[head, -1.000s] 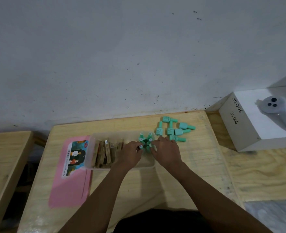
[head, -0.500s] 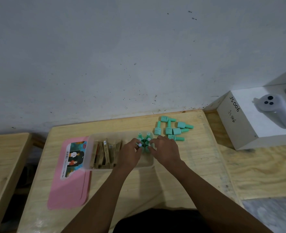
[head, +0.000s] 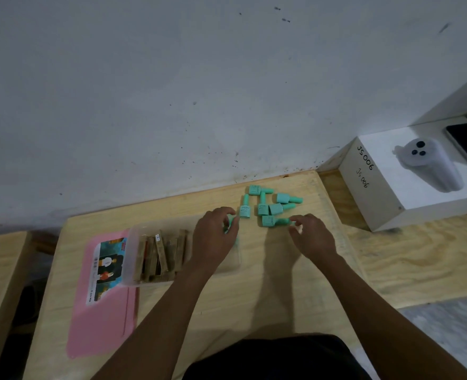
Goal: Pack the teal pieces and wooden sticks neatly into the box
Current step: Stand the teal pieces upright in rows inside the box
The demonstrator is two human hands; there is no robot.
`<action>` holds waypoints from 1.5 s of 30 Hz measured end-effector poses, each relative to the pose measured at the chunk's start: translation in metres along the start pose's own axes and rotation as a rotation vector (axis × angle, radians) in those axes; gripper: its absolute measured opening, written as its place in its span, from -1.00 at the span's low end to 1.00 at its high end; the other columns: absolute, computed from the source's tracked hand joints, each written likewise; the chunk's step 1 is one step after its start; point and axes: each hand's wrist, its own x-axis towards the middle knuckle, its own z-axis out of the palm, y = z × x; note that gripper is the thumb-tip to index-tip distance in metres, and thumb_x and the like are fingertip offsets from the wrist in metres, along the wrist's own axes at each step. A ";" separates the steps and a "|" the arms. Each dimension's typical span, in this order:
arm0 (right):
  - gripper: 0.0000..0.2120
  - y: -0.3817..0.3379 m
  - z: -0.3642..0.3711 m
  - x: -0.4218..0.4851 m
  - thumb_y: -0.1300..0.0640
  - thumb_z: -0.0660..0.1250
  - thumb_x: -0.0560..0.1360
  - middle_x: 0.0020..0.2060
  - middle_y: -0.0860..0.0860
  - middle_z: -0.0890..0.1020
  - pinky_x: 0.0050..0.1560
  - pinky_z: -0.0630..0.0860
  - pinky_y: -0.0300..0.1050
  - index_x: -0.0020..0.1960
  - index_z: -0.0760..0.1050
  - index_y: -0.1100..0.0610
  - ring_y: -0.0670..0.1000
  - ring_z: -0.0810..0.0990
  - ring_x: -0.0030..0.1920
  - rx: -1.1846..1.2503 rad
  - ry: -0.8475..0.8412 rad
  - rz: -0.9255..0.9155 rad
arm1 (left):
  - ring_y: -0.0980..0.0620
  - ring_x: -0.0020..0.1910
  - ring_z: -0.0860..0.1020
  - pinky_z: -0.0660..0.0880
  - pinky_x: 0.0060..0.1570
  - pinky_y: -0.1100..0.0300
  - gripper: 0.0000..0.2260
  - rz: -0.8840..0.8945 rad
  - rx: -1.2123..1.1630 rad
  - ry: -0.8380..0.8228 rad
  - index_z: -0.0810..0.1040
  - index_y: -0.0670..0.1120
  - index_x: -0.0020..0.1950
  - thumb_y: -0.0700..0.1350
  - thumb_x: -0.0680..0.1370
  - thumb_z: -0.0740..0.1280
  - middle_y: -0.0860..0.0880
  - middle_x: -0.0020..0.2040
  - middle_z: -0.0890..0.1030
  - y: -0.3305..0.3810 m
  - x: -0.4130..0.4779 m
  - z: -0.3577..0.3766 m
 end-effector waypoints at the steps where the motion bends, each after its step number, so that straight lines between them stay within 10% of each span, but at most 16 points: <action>1: -0.71 0.002 -0.001 0.004 0.02 0.31 0.53 0.09 0.04 0.58 0.02 0.55 0.03 0.24 0.54 -0.03 0.04 0.53 0.08 -0.007 -0.007 -0.002 | 0.04 -0.17 0.52 0.45 -0.21 0.15 -0.83 0.054 0.027 -0.028 0.59 -0.02 0.08 -0.01 0.54 0.32 0.02 -0.17 0.61 0.006 0.005 0.005; 8: -0.69 -0.004 0.010 0.023 -0.11 0.23 0.53 0.00 0.02 0.53 -0.10 0.56 0.00 0.23 0.50 -0.08 0.02 0.52 -0.02 -0.135 -0.127 -0.057 | -0.12 0.24 0.45 0.33 0.21 -0.01 -0.63 -0.007 0.389 -0.371 0.46 -0.06 0.32 0.04 0.56 0.20 -0.09 0.25 0.53 0.032 0.051 0.049; 19: -0.73 0.009 0.017 0.033 -0.06 0.27 0.54 0.02 -0.01 0.56 -0.10 0.54 -0.06 0.18 0.51 0.03 -0.01 0.52 -0.02 -0.117 -0.172 -0.163 | -0.16 0.25 0.50 0.28 0.29 -0.03 -0.62 -0.397 0.454 -0.593 0.47 -0.13 0.24 0.09 0.53 0.25 -0.11 0.25 0.55 0.017 0.109 0.078; 30: -0.77 0.003 -0.001 0.028 0.17 0.41 0.49 0.06 0.02 0.64 -0.11 0.50 -0.47 0.15 0.58 0.14 -0.23 0.57 -0.08 0.602 -0.005 0.055 | -0.12 0.11 0.56 0.49 0.05 0.05 -0.72 -0.316 0.121 -0.561 0.54 -0.08 0.16 0.01 0.49 0.33 -0.08 0.17 0.58 0.013 0.111 0.080; 39: -0.71 -0.042 -0.028 -0.003 0.22 0.45 0.45 0.00 -0.04 0.67 0.05 0.62 -0.14 0.17 0.60 0.14 -0.07 0.66 0.04 1.068 0.006 0.146 | 0.08 -0.34 0.56 0.54 -0.31 0.19 -0.92 -0.298 -0.450 -0.267 0.57 -0.11 -0.12 -0.12 0.47 0.39 -0.02 -0.25 0.58 0.025 0.085 0.007; 45: -0.72 -0.076 -0.015 -0.034 0.23 0.47 0.44 -0.05 -0.07 0.69 0.01 0.59 -0.30 0.15 0.62 0.15 -0.22 0.66 -0.07 0.869 -0.053 -0.126 | 0.22 -0.47 0.54 0.45 -0.41 0.32 -0.88 -0.293 -0.482 -0.167 0.57 -0.13 -0.06 -0.10 0.48 0.41 -0.04 -0.24 0.64 -0.002 0.049 -0.041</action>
